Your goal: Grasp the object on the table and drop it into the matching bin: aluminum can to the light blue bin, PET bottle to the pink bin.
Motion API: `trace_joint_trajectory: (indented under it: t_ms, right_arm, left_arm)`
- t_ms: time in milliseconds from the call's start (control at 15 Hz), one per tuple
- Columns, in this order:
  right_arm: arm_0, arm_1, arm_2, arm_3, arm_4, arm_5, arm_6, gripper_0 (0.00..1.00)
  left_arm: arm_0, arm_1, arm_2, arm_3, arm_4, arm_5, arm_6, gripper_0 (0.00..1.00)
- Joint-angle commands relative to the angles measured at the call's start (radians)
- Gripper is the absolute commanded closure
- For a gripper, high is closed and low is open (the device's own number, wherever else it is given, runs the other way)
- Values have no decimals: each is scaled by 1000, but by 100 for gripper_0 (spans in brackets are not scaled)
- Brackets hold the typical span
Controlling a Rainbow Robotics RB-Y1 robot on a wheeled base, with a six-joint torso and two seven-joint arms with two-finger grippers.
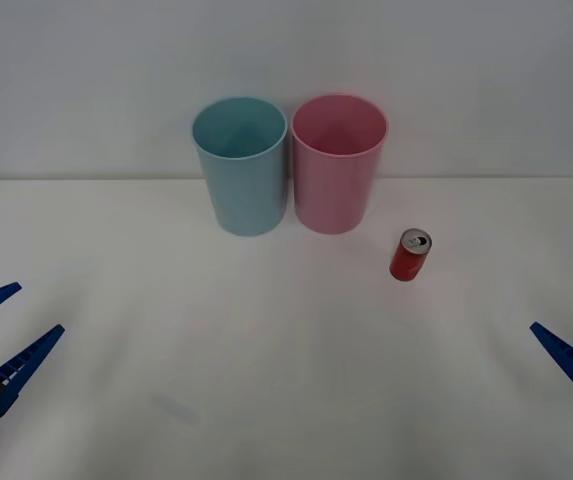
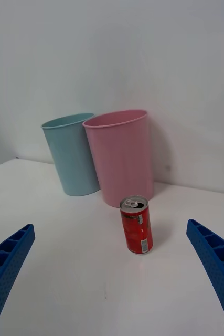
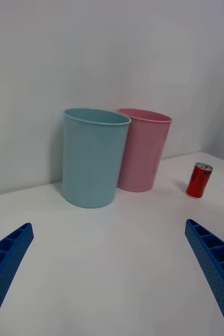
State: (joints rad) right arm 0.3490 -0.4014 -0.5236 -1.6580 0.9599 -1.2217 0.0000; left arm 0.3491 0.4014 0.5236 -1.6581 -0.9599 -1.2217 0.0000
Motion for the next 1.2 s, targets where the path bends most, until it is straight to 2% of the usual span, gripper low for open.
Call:
trace_joint_trajectory:
  t_ms: [67,600,733,1067,1200]
  right_arm:
    - [0,0,0,0,0,0,0,0]
    - [2,-7,22,4,54,44,9,0]
    - [-22,-7,43,52,59,50,26,0]
    - [-85,-7,111,144,69,71,89,0]
    - [-113,-7,140,195,63,102,196,0]
  left_arm:
    - [0,0,0,0,0,0,0,0]
    - [0,0,0,0,0,0,0,0]
    - [0,0,0,0,0,0,0,0]
    - [0,0,0,0,0,0,0,0]
    - [0,0,0,0,0,0,0,0]
